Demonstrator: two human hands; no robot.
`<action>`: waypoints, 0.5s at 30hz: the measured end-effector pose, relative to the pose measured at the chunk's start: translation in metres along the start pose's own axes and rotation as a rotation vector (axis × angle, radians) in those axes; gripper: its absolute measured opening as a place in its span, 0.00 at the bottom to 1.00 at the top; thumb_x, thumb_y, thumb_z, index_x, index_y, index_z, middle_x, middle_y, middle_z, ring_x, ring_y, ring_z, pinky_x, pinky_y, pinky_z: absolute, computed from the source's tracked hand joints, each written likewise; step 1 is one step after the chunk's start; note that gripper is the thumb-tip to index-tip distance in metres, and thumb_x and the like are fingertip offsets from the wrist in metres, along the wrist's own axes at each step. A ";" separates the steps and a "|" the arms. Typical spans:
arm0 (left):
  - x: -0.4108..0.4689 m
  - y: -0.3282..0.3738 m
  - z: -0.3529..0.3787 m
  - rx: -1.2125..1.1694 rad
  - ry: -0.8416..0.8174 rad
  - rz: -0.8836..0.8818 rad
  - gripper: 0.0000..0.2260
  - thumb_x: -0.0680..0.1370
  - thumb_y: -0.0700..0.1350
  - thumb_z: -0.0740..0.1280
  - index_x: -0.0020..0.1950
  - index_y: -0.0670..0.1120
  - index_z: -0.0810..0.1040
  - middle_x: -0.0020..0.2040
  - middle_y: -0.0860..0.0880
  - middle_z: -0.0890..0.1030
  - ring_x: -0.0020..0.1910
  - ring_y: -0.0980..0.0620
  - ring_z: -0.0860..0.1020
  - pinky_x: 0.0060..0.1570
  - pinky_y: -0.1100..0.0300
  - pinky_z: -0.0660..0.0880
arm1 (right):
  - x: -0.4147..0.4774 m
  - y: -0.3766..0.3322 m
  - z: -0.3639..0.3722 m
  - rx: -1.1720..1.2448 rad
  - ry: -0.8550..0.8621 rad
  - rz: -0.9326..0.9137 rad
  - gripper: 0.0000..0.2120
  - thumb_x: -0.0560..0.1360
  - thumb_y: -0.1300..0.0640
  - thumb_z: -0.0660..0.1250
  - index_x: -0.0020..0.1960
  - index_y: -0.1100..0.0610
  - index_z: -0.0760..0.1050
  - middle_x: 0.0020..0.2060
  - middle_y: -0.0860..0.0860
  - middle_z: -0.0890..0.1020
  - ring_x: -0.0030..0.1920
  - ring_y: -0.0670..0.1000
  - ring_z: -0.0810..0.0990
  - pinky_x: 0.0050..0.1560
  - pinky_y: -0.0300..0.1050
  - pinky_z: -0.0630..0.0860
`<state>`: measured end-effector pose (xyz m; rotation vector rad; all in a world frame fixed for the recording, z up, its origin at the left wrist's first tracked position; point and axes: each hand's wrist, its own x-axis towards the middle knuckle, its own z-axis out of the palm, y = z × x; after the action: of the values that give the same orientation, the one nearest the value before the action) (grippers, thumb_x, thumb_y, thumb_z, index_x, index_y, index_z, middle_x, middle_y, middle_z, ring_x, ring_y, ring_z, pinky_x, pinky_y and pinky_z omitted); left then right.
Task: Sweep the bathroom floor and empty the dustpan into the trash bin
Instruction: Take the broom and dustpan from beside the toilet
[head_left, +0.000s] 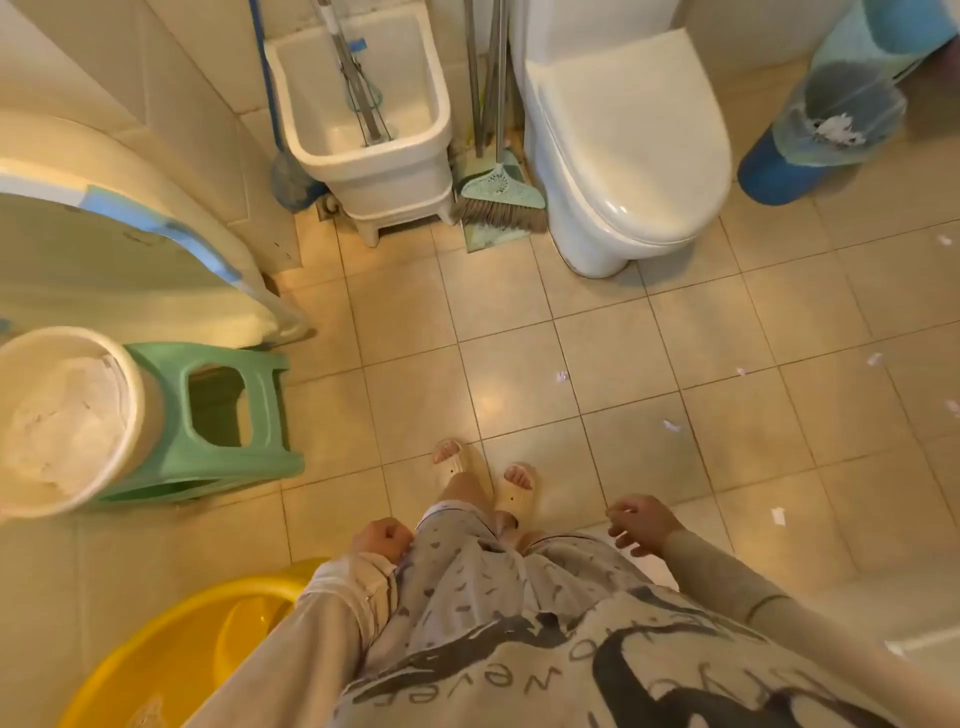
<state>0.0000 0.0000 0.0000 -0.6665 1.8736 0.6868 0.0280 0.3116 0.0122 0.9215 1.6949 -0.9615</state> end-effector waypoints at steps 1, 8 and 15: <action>0.003 -0.004 -0.003 -0.024 0.008 0.000 0.17 0.79 0.37 0.59 0.30 0.49 0.71 0.38 0.45 0.77 0.42 0.50 0.75 0.43 0.62 0.69 | 0.003 -0.010 -0.004 0.001 0.018 -0.048 0.11 0.78 0.59 0.58 0.55 0.62 0.75 0.34 0.51 0.76 0.34 0.49 0.74 0.32 0.38 0.70; 0.011 -0.013 -0.029 -0.014 -0.023 -0.135 0.17 0.80 0.35 0.58 0.31 0.44 0.69 0.29 0.48 0.72 0.20 0.54 0.72 0.16 0.70 0.66 | 0.006 -0.099 -0.032 0.086 0.068 -0.198 0.07 0.76 0.62 0.57 0.50 0.57 0.73 0.40 0.55 0.78 0.35 0.49 0.75 0.34 0.38 0.70; 0.049 0.028 -0.080 0.029 -0.042 -0.148 0.17 0.81 0.35 0.57 0.31 0.43 0.69 0.30 0.46 0.72 0.21 0.52 0.70 0.16 0.68 0.66 | 0.025 -0.152 -0.039 0.049 0.062 -0.169 0.10 0.77 0.61 0.58 0.55 0.61 0.75 0.38 0.53 0.77 0.36 0.51 0.75 0.33 0.38 0.70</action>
<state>-0.0861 -0.0449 -0.0124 -0.7578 1.7726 0.5723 -0.1290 0.2887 0.0266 0.8572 1.8315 -1.1003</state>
